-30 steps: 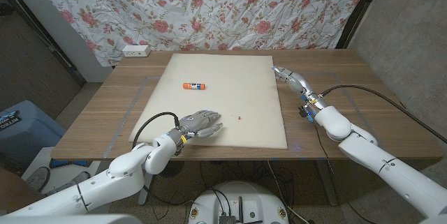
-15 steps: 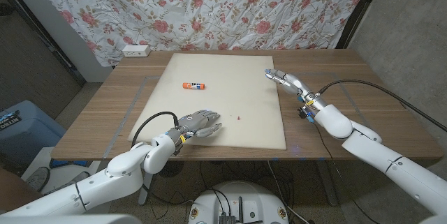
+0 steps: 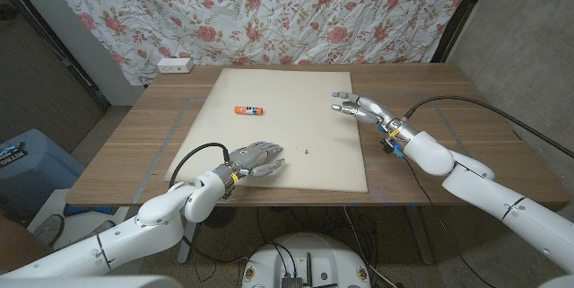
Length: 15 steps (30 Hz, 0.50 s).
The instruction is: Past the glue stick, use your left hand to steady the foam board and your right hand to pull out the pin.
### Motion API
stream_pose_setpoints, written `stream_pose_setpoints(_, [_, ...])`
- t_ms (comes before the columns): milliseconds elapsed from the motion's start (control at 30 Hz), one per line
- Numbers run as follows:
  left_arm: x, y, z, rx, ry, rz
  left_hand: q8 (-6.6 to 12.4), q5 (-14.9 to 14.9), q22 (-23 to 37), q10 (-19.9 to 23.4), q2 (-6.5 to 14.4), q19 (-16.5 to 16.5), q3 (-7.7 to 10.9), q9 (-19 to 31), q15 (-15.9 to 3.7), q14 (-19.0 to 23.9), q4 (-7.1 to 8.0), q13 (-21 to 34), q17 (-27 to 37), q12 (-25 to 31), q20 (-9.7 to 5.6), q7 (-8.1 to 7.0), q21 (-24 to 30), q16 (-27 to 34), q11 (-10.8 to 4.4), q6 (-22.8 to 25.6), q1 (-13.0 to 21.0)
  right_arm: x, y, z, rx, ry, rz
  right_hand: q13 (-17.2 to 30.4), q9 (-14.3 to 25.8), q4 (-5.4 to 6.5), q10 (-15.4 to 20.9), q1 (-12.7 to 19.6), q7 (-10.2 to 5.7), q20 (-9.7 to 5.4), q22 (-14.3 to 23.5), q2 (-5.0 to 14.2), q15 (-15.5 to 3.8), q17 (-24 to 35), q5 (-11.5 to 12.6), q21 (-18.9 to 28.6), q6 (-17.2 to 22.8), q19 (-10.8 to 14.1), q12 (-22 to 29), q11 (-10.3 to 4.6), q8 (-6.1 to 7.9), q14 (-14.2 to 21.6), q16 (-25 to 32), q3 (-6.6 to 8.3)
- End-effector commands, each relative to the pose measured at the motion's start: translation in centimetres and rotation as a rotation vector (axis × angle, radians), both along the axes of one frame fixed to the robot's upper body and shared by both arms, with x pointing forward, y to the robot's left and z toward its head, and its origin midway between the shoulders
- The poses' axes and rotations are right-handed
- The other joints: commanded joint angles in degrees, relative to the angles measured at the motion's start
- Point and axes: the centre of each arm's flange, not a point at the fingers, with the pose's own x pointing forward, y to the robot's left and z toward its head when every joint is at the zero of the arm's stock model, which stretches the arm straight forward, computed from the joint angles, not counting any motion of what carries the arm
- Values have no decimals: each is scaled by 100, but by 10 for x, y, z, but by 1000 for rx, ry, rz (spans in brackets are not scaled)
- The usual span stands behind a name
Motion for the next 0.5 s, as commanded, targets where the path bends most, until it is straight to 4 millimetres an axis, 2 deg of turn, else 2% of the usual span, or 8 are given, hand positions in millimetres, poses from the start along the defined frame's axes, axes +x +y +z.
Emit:
stream_pose_setpoints(33, [0, -2, -2, 2, 3, 2, -5, 18, 9, 2, 766, 34, 45, 21, -215, 19, -6, 7, 14, -14, -280, -3, -12, -19, 13, 26, 57, -9, 9, 4, -100, -7, 12, 19, 32, -125, -105, 161, -41, 33, 17, -60, 26, 1, 6, -17, -6, -64, -2, 42, 29, -55, -5, 42])
stream_pose_setpoints(300, [0, -2, -2, 5, 8, 1, -14, 23, 7, -12, 780, 37, 77, 22, -207, 12, -11, 8, 13, -27, -272, -10, -19, -28, 10, 17, 69, -15, 14, 5, -162, -15, -1, 23, 44, -203, -225, 371, -130, 50, 16, -126, 43, -12, 13, -11, -20, -95, -10, 41, 55, -112, 0, 108])
stream_pose_setpoints(500, [-1, -2, -2, 9, 5, 1, -15, 26, 6, -17, 787, 38, 103, 22, -195, 8, -14, 8, 13, -34, -269, -1, -25, -34, 16, 23, 78, -19, 20, 5, -221, -31, -22, 27, 54, -240, -289, 607, -188, 138, 16, -191, 91, -22, 17, -7, 2, -122, 1, 64, 94, -168, 5, 183])
